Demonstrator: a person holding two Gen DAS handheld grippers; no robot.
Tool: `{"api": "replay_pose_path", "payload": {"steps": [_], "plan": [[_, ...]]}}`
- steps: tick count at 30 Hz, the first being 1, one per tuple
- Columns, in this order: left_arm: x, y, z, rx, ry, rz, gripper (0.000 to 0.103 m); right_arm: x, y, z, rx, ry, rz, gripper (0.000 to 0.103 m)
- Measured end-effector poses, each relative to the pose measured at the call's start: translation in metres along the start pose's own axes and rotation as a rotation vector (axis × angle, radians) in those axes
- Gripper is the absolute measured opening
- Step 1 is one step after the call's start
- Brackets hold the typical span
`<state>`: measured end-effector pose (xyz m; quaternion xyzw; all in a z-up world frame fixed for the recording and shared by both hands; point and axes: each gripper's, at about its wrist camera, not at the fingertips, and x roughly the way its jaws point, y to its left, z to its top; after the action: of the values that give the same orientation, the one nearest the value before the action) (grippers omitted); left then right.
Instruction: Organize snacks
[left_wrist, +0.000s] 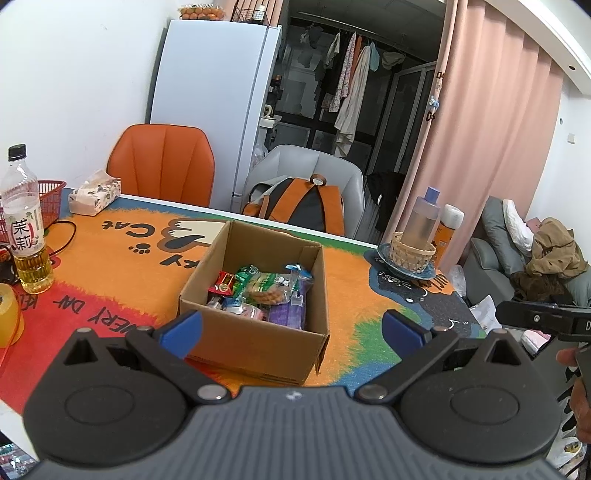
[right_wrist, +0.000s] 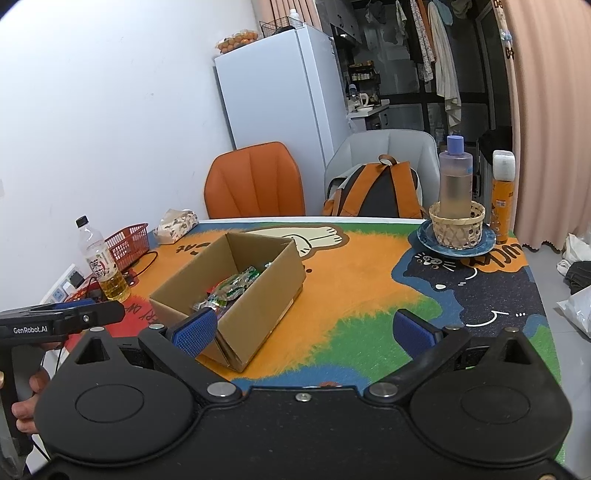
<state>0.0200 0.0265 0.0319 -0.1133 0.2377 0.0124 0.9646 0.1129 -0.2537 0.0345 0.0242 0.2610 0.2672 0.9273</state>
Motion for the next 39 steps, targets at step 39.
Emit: {"api": "replay_pose_path", "payload": {"steps": [39], "plan": [[0.0025, -0.0037, -0.0043, 0.018, 0.018, -0.01, 0.103, 0.0063, 0.0006, -0.0002, -0.012, 0.026, 0.006, 0.103]]}}
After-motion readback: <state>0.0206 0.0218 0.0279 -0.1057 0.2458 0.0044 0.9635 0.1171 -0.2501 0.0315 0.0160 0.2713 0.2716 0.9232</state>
